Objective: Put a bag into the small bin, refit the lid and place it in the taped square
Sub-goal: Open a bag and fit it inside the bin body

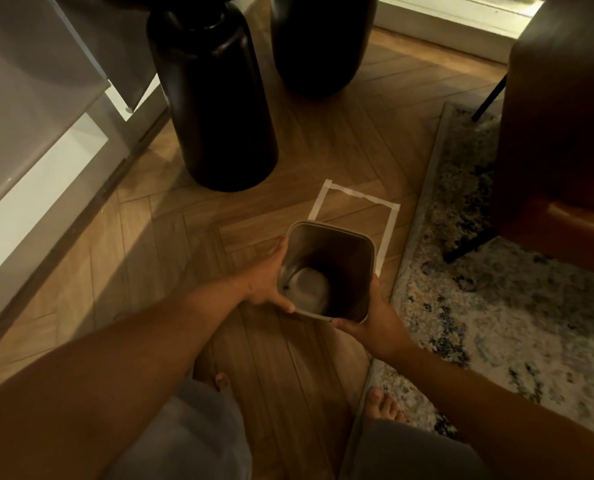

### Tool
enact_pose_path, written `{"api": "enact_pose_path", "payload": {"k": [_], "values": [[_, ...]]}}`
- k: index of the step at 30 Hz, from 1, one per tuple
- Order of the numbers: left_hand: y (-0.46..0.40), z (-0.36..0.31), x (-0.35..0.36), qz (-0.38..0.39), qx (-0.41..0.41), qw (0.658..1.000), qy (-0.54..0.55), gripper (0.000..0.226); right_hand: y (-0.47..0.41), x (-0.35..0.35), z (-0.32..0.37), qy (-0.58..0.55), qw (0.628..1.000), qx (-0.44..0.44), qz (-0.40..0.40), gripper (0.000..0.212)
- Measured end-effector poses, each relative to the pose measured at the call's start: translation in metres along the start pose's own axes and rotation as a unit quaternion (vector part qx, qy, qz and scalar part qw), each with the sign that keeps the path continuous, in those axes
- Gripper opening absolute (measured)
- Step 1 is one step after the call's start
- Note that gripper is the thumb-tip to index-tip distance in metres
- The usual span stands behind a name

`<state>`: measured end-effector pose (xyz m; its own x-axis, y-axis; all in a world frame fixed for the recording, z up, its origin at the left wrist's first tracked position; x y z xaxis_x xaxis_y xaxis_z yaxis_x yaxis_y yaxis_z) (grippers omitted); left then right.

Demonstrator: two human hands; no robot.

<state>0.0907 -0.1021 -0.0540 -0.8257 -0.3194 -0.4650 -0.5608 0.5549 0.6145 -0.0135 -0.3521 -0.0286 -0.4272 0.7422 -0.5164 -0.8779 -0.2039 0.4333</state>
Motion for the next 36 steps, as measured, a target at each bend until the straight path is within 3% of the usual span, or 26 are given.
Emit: {"api": "enact_pose_path", "payload": {"k": [12, 18, 29, 33, 36], "values": [[0.01, -0.004, 0.002, -0.005, 0.009, 1.0, 0.001, 0.162, -0.006, 0.002, 0.006, 0.007, 0.999, 0.031, 0.014, 0.12], [0.013, -0.006, -0.003, -0.004, 0.02, 1.0, -0.014, 0.157, 0.009, 0.005, 0.005, 0.017, 0.999, 0.039, 0.029, 0.11], [0.029, -0.012, 0.005, 0.038, 0.0, 0.997, -0.068, 0.15, 0.03, 0.013, -0.001, 0.119, 0.985, 0.105, 0.067, 0.11], [0.041, -0.015, 0.001, -0.002, 0.034, 0.999, -0.019, 0.132, 0.018, 0.007, 0.018, 0.195, 0.971, 0.134, 0.032, 0.123], [0.054, -0.004, -0.008, -0.035, 0.011, 0.998, 0.043, 0.112, 0.001, 0.007, 0.044, 0.222, 0.971, 0.086, 0.031, 0.116]]}}
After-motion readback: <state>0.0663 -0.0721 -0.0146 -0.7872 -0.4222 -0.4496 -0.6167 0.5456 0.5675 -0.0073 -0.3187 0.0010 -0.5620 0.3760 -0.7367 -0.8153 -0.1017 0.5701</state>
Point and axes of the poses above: each hand's wrist, its own y-axis away from the middle knuckle, its own x-axis out of the palm, z = x × y, the point moved 3 cm from there along -y, towards the middle knuckle, and after that the axes turned 13 degrees about z, right-handed, at the moved point
